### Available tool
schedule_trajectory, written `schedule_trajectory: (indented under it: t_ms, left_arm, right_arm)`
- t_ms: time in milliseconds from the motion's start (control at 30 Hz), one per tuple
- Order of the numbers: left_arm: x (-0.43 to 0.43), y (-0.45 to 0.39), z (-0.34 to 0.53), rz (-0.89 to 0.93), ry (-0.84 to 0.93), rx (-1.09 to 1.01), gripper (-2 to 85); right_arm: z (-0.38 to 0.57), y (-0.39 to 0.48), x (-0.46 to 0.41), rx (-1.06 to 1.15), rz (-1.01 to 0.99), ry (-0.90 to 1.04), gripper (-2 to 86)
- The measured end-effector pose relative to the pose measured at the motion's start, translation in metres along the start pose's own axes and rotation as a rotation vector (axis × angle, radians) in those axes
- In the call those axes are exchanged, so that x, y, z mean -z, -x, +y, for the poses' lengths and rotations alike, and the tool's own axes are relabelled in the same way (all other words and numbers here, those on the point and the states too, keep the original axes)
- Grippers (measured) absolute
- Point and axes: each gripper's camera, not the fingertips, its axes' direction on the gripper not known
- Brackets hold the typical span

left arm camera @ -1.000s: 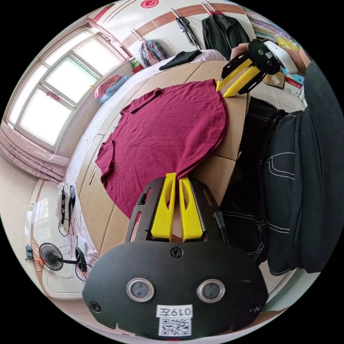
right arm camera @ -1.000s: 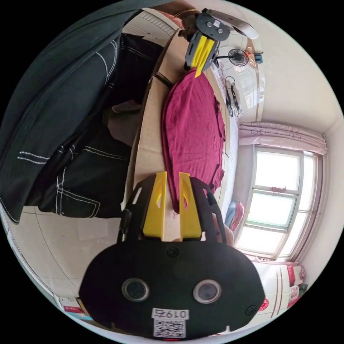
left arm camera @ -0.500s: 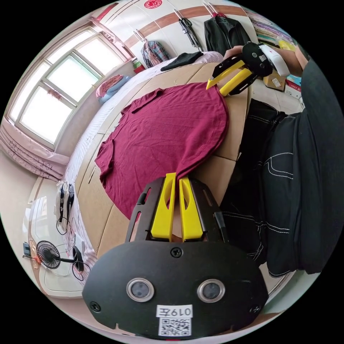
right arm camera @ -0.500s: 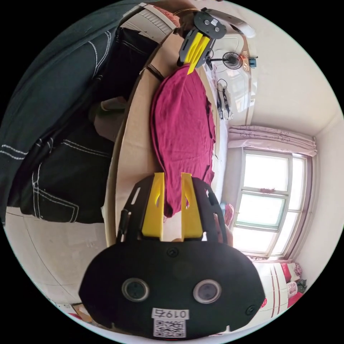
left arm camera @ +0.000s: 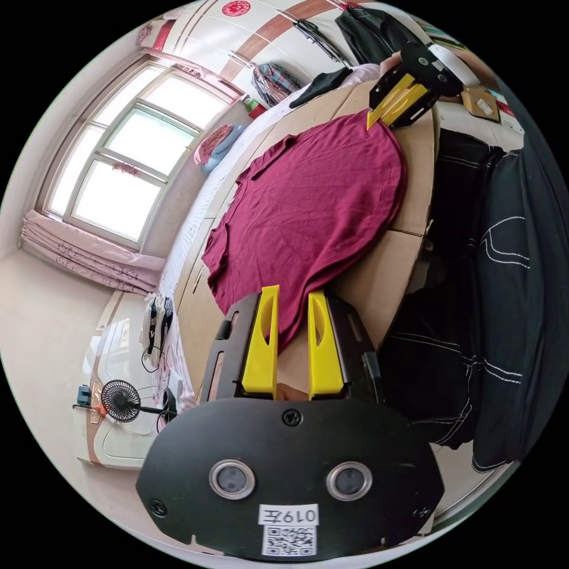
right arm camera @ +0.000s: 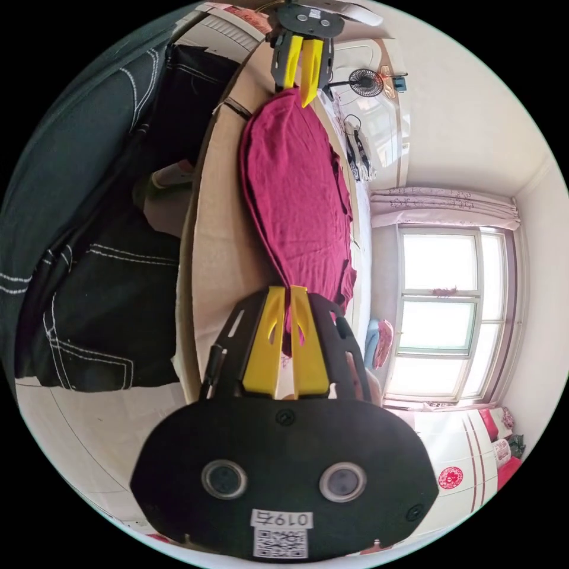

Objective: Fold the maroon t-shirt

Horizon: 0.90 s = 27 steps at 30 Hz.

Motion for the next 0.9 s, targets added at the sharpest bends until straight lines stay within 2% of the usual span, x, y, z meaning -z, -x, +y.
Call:
schedule_trajectory:
  t_ms: [267, 467, 633, 900]
  left_arm:
    - [-0.017, -0.025, -0.008, -0.094, 0.042, -0.137, 1.0]
    - [-0.034, -0.013, -0.008, -0.022, 0.055, -0.104, 0.7]
    - [-0.044, 0.002, -0.006, -0.053, 0.034, -0.050, 0.5]
    - [-0.075, 0.021, -0.009, 0.017, -0.008, -0.101, 0.4]
  right_arm:
    - [0.004, -0.020, 0.014, -0.065, 0.005, -0.002, -0.7]
    - [0.009, -0.054, 0.023, -0.157, -0.062, 0.003, -0.9]
    - [0.016, -0.090, 0.034, -0.228, -0.067, 0.006, -0.9]
    - [0.030, -0.157, 0.059, -0.283, -0.133, -0.015, -0.9]
